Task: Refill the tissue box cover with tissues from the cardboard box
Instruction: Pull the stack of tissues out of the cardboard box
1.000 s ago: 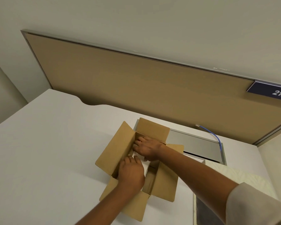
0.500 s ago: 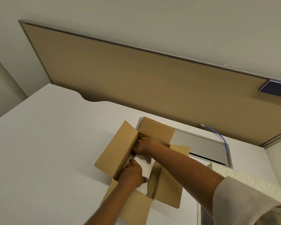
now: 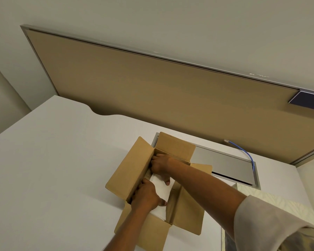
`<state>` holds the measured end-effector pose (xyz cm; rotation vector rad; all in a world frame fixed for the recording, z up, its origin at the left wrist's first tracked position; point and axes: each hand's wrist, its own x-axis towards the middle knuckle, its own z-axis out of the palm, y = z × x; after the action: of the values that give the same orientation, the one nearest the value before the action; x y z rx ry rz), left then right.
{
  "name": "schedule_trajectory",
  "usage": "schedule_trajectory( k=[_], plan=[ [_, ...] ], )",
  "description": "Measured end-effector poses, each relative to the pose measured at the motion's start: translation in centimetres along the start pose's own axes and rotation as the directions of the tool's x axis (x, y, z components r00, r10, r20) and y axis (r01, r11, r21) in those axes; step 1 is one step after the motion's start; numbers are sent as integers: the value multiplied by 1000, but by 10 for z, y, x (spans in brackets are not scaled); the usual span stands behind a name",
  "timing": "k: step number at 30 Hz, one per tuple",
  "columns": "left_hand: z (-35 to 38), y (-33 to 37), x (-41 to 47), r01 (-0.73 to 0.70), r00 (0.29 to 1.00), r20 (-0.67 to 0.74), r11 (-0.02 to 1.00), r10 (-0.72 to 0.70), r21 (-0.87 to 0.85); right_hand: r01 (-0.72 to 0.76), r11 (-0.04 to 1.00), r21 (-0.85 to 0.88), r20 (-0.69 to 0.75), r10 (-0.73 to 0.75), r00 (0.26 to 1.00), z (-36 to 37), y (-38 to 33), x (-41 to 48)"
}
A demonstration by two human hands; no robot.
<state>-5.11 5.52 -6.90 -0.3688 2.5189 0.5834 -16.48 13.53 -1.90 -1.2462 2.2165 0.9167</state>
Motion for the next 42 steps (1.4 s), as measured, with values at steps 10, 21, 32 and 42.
schedule_trajectory(
  k=[10,21,32,42],
  plan=[
    [-4,0,-6,-29,1000,-9,998,29,-58,0,998,66,-32,3,999,4,3,-21],
    [-25,4,-14,-62,997,-73,918,36,-392,45,998,50,-315,-27,949,16,9,-41],
    [-38,9,-37,-257,942,-299,899,152,-354,16,990,143,-432,48,901,17,22,-68],
    [-52,12,-56,-319,917,-346,888,200,-331,81,972,220,-477,35,878,6,26,-83]
  ],
)
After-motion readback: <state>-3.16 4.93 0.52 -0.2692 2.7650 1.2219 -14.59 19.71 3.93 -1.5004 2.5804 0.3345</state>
